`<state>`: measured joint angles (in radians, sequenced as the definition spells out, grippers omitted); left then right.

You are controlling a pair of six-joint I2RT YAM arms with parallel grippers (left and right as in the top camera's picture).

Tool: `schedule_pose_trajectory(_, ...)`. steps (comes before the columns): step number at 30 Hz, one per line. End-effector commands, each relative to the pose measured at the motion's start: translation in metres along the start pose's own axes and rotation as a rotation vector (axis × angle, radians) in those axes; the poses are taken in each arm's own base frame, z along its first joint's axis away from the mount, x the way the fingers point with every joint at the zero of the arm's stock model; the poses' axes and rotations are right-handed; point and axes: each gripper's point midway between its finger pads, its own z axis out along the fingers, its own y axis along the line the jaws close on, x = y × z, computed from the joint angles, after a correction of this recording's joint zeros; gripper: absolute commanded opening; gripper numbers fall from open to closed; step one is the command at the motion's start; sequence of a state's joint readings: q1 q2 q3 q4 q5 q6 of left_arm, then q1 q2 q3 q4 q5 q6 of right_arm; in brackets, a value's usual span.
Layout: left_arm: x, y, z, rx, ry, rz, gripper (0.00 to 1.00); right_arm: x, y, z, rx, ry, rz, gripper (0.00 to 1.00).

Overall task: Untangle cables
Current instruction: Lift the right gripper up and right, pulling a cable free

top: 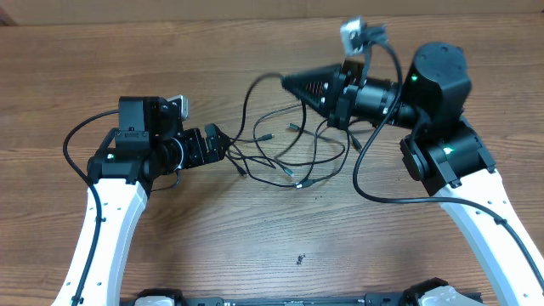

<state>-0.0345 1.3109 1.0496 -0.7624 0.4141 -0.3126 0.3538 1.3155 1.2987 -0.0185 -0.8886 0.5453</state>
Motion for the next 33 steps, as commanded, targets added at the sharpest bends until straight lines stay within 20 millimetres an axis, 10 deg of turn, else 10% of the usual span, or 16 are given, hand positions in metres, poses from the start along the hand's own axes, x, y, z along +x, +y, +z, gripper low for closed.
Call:
schedule_pose_trajectory(1, -0.002, -0.001, -0.003, -0.004, -0.011, 0.025, 1.00, -0.029, 0.029, -0.008, -0.059, -0.094, 0.050, 0.04)
schedule_pose_trajectory(13, 0.001, 0.001, -0.003, -0.009, 0.002, 0.019, 1.00, -0.149, 0.074, -0.086, -0.228, -0.637, 0.077, 0.04)
schedule_pose_trajectory(26, 0.005, 0.005, 0.003, -0.017, 0.031, 0.005, 1.00, -0.196, 0.029, -0.161, -0.052, -0.933, 0.070, 0.04)
schedule_pose_trajectory(33, 0.008, 0.011, 0.015, -0.029, 0.071, -0.013, 1.00, -0.207, -0.032, -0.228, 0.202, -1.035, 0.115, 0.04)
